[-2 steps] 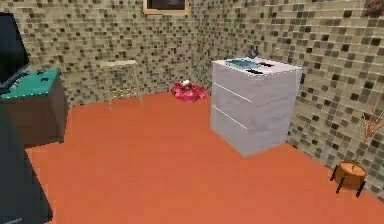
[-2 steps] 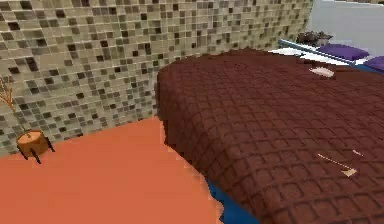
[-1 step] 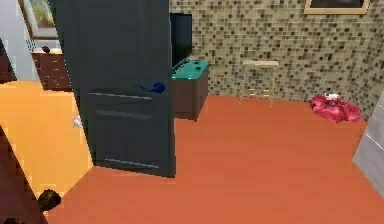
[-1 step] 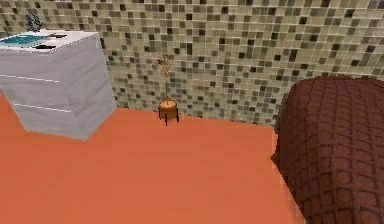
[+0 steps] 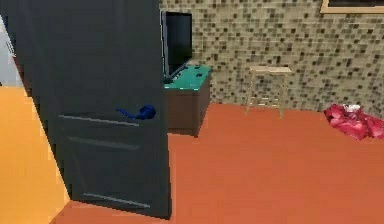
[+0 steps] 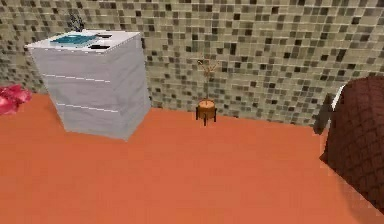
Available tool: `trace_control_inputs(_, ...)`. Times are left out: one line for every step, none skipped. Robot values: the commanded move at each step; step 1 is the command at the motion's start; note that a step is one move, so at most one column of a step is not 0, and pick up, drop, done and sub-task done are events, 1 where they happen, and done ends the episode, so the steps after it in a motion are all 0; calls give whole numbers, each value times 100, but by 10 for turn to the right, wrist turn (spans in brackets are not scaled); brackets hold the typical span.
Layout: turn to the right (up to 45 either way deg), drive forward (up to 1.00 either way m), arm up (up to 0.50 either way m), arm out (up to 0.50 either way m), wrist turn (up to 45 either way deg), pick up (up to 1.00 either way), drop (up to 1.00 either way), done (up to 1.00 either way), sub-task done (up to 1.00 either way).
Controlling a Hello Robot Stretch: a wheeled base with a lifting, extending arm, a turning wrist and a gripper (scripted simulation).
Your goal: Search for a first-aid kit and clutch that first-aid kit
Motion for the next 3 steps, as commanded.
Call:
trace_control_inputs(-300, 0, 0, 0, 0, 0, 0, 0, 0)
trace_control_inputs(0, 10, 0, 0, 0, 0, 0, 0, 0)
trace_control_inputs(-30, 0, 0, 0, 0, 0, 0, 0, 0)
